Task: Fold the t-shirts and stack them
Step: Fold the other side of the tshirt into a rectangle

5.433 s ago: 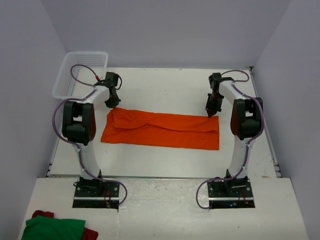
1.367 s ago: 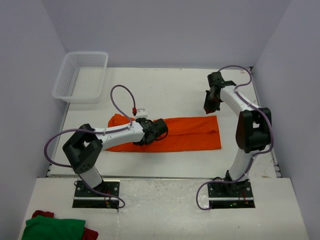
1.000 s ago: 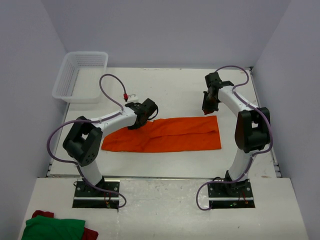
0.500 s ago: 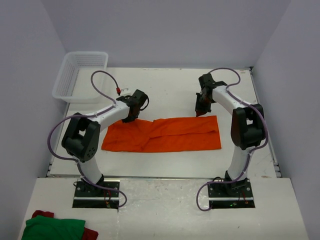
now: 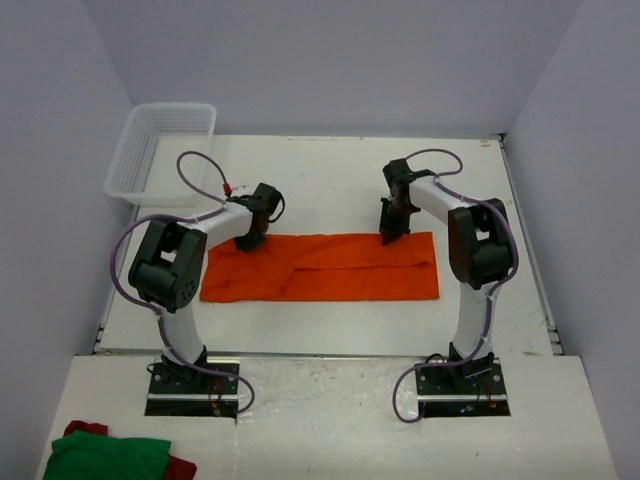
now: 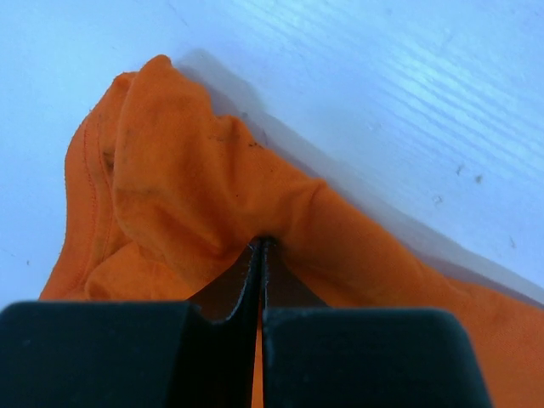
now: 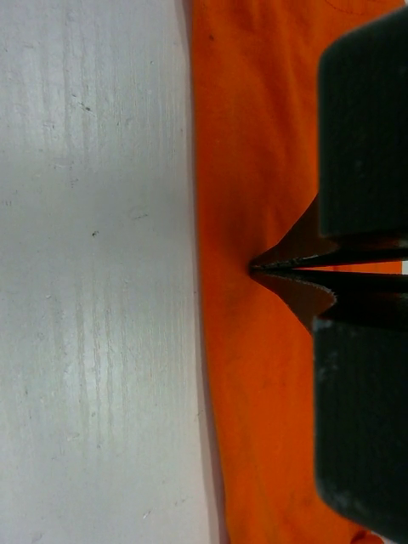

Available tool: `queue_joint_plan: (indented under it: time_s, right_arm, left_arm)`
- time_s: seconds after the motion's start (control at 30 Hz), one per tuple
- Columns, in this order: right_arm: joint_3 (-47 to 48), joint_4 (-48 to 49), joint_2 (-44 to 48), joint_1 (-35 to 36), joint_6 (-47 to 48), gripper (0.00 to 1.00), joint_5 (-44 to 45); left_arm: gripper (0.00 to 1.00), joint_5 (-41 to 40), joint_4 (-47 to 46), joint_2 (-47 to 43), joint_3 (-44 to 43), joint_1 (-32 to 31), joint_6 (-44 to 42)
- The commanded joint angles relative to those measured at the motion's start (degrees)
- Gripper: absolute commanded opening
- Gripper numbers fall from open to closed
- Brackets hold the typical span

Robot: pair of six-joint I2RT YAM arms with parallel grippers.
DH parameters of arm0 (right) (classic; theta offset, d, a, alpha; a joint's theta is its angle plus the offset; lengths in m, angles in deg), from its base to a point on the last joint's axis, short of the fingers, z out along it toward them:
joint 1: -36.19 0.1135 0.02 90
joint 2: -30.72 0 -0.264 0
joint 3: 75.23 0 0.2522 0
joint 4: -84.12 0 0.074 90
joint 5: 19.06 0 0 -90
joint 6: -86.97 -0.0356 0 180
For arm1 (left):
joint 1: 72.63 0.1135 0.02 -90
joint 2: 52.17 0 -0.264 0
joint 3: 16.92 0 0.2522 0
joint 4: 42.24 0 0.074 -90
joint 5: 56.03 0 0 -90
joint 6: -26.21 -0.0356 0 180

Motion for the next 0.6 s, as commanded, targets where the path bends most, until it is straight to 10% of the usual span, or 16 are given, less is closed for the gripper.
queue_joint_plan:
  time_s: [0.0,0.57]
  right_arm:
    - [1.29,-0.03,-1.17,-0.12,-1.59,0.00,0.72]
    - [1.03,0.41,-0.04,-0.12,-4.49,0.00,2.21]
  left_arm:
    - [0.00,0.61,-2.12,0.34,1.88,2.67,-1.28]
    - [0.00,0.44,-2.22,-4.32,1.70,5.66,-2.87]
